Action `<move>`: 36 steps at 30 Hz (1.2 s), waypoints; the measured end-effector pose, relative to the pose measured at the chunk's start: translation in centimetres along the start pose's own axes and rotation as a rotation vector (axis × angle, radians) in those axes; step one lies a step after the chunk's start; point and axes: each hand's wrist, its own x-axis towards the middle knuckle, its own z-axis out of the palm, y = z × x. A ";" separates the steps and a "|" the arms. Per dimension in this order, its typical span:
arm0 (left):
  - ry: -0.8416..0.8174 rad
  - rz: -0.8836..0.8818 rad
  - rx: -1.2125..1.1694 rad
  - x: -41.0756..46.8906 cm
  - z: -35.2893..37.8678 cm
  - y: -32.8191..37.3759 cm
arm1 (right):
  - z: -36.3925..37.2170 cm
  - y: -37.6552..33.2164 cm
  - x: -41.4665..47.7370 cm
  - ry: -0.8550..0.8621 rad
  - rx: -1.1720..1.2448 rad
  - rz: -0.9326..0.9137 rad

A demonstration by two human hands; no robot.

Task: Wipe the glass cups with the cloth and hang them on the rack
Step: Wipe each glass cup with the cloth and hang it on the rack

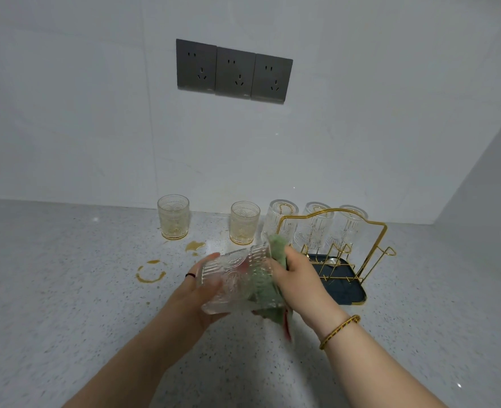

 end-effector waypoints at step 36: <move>0.178 0.035 0.339 1.0 6.5 -2.8 | -6.4 5.0 -4.5 0.326 0.472 0.141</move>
